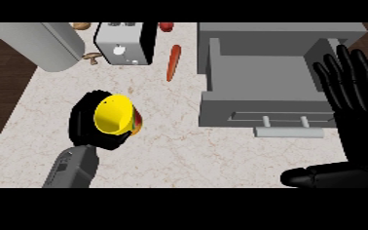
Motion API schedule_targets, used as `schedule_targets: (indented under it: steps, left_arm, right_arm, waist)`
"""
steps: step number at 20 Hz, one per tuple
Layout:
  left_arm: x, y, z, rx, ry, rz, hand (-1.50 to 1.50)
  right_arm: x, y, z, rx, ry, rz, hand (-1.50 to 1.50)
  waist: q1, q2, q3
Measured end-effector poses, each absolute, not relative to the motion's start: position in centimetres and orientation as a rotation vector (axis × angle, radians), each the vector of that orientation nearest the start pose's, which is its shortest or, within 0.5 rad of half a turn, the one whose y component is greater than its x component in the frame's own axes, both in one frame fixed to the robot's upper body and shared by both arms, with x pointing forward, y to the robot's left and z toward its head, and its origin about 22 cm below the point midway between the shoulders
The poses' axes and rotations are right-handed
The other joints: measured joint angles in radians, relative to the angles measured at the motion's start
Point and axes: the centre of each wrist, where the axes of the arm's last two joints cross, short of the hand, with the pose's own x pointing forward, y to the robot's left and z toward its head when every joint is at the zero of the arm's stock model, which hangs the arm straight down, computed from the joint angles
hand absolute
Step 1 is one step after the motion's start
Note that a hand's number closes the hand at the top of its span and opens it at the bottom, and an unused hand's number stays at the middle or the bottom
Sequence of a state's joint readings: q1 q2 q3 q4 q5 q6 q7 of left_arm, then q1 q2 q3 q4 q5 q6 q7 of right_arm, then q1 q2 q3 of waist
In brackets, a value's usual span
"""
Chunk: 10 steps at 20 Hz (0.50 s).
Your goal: Pick up the cup, place it into the drawer and close the drawer
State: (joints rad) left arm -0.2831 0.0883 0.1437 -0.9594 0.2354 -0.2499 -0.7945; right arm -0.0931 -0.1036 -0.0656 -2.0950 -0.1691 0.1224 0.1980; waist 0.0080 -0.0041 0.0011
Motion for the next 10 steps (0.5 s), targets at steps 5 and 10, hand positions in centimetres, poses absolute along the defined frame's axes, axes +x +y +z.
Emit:
schedule_targets:
  steps: [5,10]
  left_arm:
    - [30.8,23.3,-1.7,-0.343,-2.07,0.127,1.5]
    - [32.2,20.8,3.1,-0.379,-2.081,0.118,1.5]
  right_arm:
    - [22.1,-24.7,14.5,0.14,-1.984,0.124,-1.5]
    - [22.0,-24.7,14.4,0.142,-1.985,0.132,-1.5]
  waist:
    - [-0.001,0.0,0.0]
    - [-0.006,0.002,-0.001]
